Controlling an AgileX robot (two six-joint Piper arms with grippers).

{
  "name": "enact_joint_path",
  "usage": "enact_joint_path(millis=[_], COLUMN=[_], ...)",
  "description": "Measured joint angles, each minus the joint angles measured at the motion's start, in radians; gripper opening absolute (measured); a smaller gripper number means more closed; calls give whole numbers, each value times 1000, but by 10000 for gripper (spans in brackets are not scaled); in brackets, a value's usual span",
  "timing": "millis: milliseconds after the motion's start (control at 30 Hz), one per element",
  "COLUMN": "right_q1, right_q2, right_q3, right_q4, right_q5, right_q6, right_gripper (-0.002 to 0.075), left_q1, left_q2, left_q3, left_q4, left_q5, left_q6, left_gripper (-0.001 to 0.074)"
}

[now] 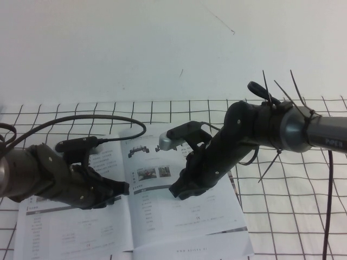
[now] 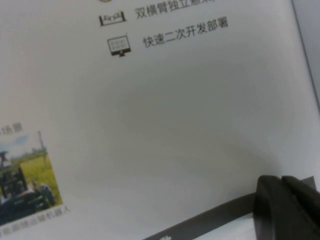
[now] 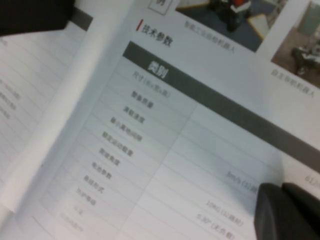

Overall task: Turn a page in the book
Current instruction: Open the closed book

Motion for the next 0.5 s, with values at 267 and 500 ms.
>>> enact_joint_path(millis=[267, 500], right_q1=[0, 0], right_q2=[-195, -486], right_q3=[10, 10], right_q4=[-64, -201], right_q5=[0, 30], right_q6=[14, 29], right_gripper=[1, 0], left_q1=[0, 0], left_q2=[-178, -472], left_q3=[2, 2], left_q4=[17, 35], left_q5=[59, 157], left_q6=[26, 30], left_gripper=[-3, -3])
